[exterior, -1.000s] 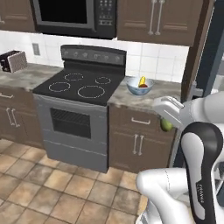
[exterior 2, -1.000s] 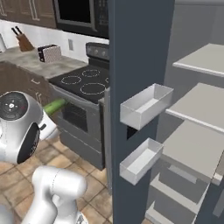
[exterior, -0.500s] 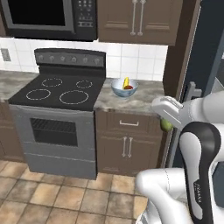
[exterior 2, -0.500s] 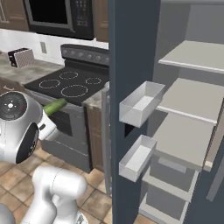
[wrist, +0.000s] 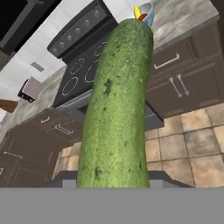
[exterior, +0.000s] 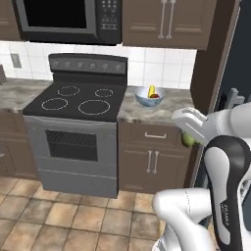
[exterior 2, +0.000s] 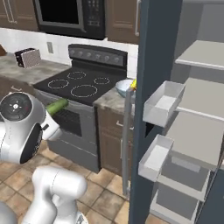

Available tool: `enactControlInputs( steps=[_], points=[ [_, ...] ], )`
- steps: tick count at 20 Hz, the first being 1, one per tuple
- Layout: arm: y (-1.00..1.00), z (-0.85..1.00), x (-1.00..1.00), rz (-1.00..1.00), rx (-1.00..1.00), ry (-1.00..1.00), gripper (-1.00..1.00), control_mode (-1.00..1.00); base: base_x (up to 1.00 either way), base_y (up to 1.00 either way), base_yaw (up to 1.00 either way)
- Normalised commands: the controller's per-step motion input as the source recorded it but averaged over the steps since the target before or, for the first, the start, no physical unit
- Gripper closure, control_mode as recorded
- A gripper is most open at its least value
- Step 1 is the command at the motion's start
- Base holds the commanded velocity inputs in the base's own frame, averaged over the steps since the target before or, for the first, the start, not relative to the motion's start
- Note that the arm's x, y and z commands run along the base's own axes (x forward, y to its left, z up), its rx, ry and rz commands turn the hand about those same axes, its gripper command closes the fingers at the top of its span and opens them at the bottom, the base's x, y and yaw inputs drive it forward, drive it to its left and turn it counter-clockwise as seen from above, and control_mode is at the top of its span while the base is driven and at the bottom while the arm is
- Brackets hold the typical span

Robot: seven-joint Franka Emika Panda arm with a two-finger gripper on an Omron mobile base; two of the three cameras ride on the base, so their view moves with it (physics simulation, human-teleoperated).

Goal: Take the corn, cucumber, and mango from the freezer and place them in the bowl on the counter.

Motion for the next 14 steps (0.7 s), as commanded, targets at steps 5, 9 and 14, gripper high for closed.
enactControlInputs(
  steps=[5,9,14],
  points=[
    [0.0,0.0,0.0,0.0,0.0,0.0,1.0,1.0,0.41,0.63,-0.04],
    [0.0,0.0,0.0,0.0,0.0,0.0,1.0,1.0,1.0,0.49,-0.37],
    [0.0,0.0,0.0,0.0,0.0,0.0,1.0,1.0,1.0,0.56,-0.61]
  ],
)
